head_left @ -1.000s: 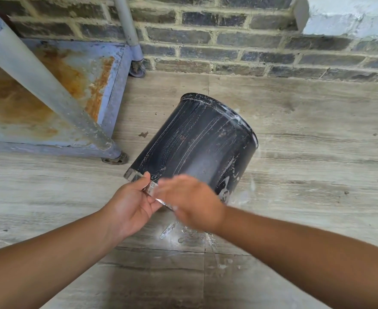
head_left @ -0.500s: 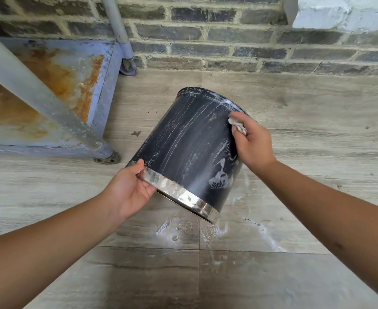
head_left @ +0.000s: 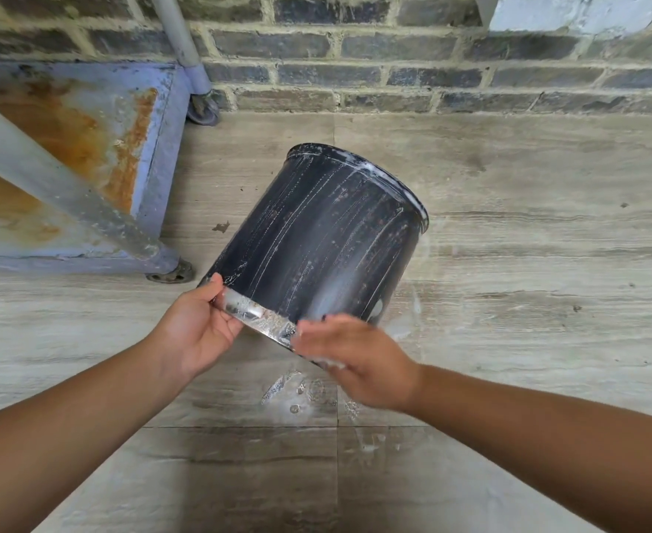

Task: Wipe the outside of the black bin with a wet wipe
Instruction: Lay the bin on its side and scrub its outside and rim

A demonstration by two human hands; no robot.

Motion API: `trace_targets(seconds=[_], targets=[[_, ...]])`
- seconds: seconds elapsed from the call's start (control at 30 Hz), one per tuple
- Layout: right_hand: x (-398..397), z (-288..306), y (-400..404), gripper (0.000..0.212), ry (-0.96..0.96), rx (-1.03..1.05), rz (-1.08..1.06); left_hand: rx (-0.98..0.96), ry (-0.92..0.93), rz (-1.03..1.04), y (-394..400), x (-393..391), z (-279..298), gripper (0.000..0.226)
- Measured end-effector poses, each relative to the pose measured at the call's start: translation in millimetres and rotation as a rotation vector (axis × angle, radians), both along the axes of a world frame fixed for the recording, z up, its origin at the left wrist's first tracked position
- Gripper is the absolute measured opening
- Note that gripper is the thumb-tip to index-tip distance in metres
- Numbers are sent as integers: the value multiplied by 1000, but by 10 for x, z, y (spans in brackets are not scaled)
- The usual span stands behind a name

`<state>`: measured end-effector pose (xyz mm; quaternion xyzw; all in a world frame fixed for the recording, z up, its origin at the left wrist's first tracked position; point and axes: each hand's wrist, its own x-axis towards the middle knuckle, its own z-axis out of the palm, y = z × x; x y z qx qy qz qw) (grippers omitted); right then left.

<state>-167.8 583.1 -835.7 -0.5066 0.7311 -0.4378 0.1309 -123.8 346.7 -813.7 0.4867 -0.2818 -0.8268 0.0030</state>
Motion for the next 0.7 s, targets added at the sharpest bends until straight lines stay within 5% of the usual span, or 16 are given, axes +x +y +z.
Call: trace_targets(seconds=[0.17,0.33,0.53,0.7], targets=[[159,68,5,48,-26,-89,83,0,2,14,-28,9,-23,12],[-457,143,92,23,-33,38,-275,-2,-7,29,2,4,25,12],[-1038,-144,614,26,-11,391,-657,1,11,19,-25,-25,40,12],[-1029,-287,679,25,60,772,-613,-4,41,17,-19,-70,67,15]])
